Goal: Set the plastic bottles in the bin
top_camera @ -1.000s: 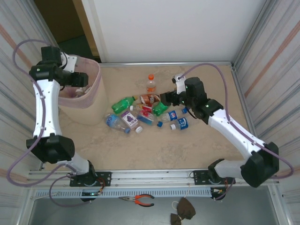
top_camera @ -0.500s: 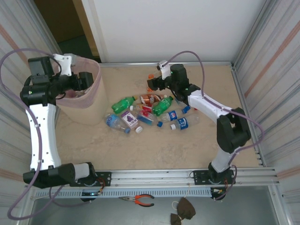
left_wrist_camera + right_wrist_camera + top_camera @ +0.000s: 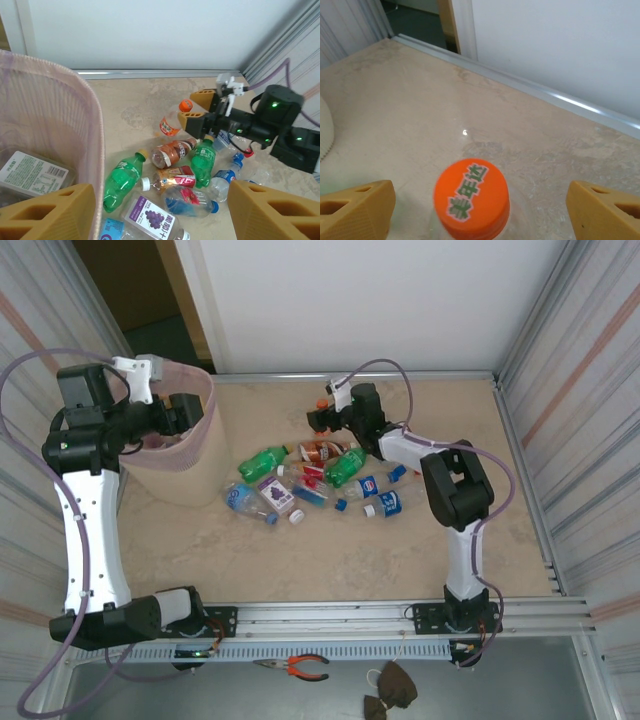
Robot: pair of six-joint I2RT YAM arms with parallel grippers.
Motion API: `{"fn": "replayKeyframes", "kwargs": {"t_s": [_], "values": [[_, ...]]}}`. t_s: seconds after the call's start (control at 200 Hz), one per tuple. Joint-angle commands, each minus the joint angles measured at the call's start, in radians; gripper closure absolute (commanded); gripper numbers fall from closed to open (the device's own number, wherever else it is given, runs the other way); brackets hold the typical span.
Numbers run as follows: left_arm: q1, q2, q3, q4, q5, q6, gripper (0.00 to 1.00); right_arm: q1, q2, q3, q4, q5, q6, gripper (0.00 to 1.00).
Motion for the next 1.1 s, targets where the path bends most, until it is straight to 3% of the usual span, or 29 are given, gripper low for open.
{"fn": "replayKeyframes", "kwargs": {"t_s": [0.0, 0.346, 0.606, 0.842, 1.097], "values": [[0.006, -0.028, -0.019, 0.023, 0.038, -0.020, 0.29, -0.007, 0.062, 0.022, 0.120, -0.024, -0.023, 0.13], [0.006, -0.034, -0.052, 0.041, 0.054, -0.029, 0.29, -0.012, 0.136, 0.032, 0.194, -0.024, -0.020, 0.25], [0.005, -0.040, -0.071, 0.059, 0.063, -0.037, 0.29, -0.016, 0.122, 0.034, 0.180, -0.042, -0.033, 0.42], [0.006, -0.073, -0.089, 0.090, 0.098, -0.034, 0.29, -0.016, 0.019, 0.009, 0.144, -0.058, -0.044, 0.44], [-0.001, -0.171, -0.210, 0.302, 0.186, -0.074, 0.29, -0.012, -0.170, -0.007, -0.058, -0.085, -0.043, 0.45]]}}
